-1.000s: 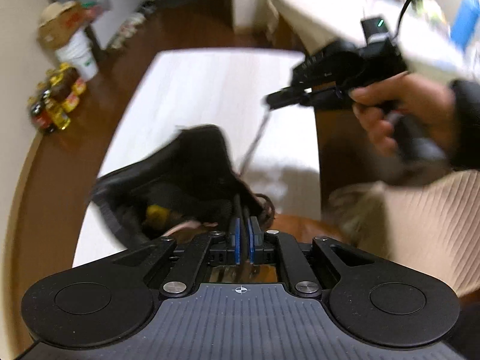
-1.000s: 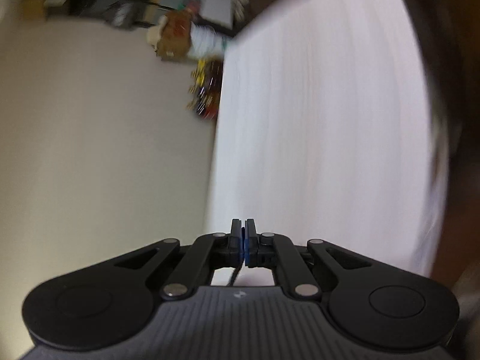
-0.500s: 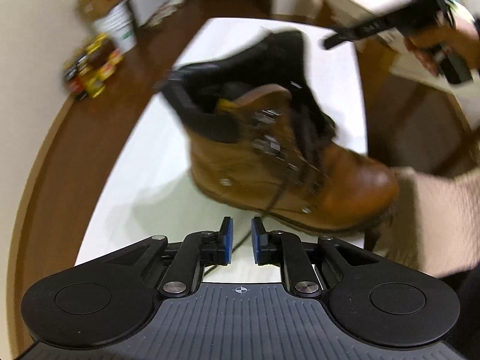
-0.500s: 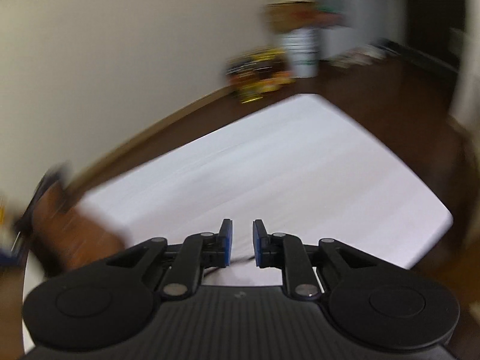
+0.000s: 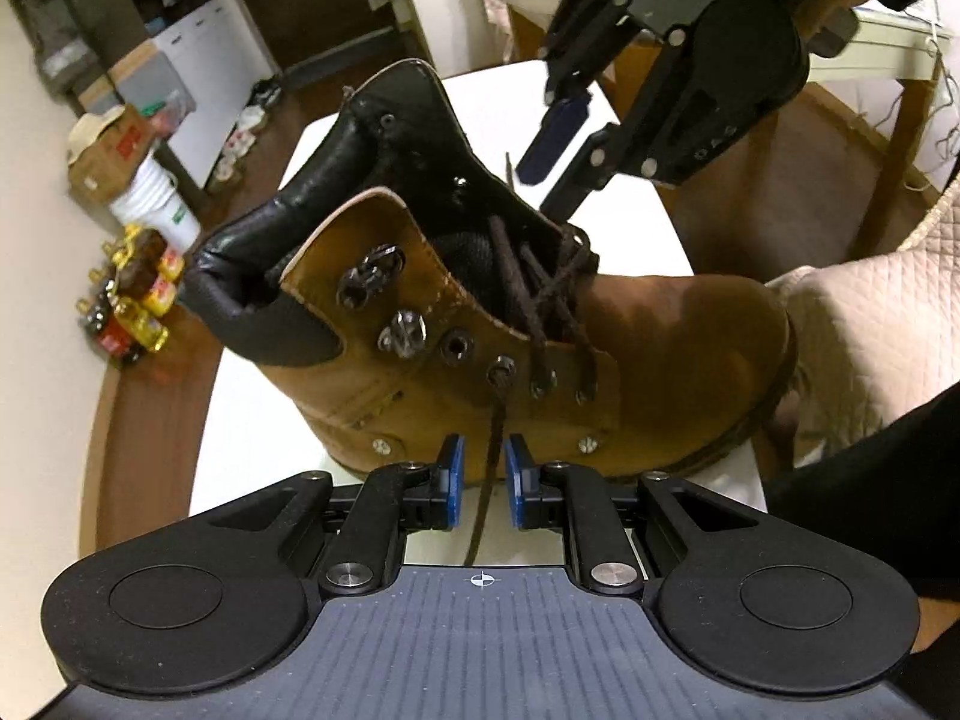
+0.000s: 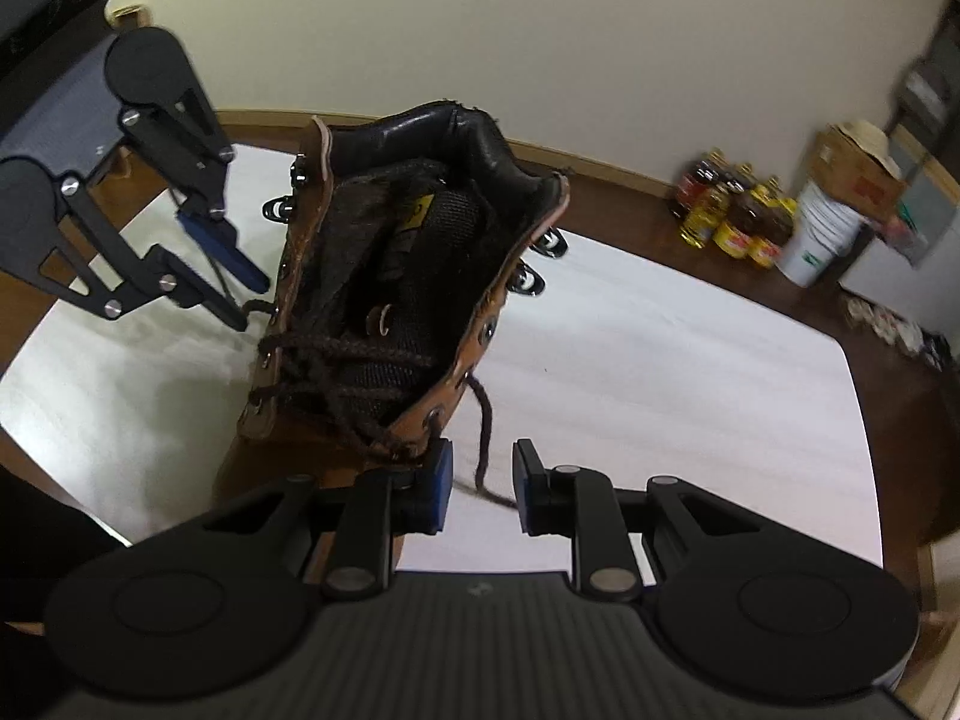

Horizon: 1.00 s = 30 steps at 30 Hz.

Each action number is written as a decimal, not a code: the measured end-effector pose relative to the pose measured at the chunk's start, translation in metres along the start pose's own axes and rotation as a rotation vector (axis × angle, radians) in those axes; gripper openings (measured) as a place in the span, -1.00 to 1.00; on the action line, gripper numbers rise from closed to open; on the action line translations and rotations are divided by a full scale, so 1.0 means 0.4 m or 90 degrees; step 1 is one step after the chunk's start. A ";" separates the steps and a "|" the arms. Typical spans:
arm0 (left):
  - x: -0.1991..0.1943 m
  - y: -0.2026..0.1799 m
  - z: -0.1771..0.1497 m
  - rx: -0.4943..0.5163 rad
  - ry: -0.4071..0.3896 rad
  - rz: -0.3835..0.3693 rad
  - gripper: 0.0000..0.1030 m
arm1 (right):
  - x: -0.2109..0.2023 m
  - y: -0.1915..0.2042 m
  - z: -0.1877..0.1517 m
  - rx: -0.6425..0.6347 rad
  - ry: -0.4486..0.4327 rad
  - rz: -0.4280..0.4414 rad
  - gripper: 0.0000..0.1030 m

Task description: Lace up shoes with both hands

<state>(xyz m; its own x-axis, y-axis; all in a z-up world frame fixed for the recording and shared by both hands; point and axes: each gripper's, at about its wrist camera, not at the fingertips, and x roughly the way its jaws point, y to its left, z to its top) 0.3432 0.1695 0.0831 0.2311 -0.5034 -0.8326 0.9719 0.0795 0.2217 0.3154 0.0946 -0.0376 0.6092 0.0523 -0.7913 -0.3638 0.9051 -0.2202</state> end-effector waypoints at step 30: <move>-0.028 -0.054 -0.070 -0.270 0.035 0.036 -0.95 | 0.086 -0.097 -0.092 0.016 0.119 0.094 -0.96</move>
<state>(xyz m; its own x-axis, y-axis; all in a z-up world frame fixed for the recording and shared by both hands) 0.3208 0.1974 0.0734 0.2751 -0.4428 -0.8534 0.8880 0.4573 0.0490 0.3244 0.0459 -0.0775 0.4087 0.1074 -0.9063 -0.4202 0.9037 -0.0824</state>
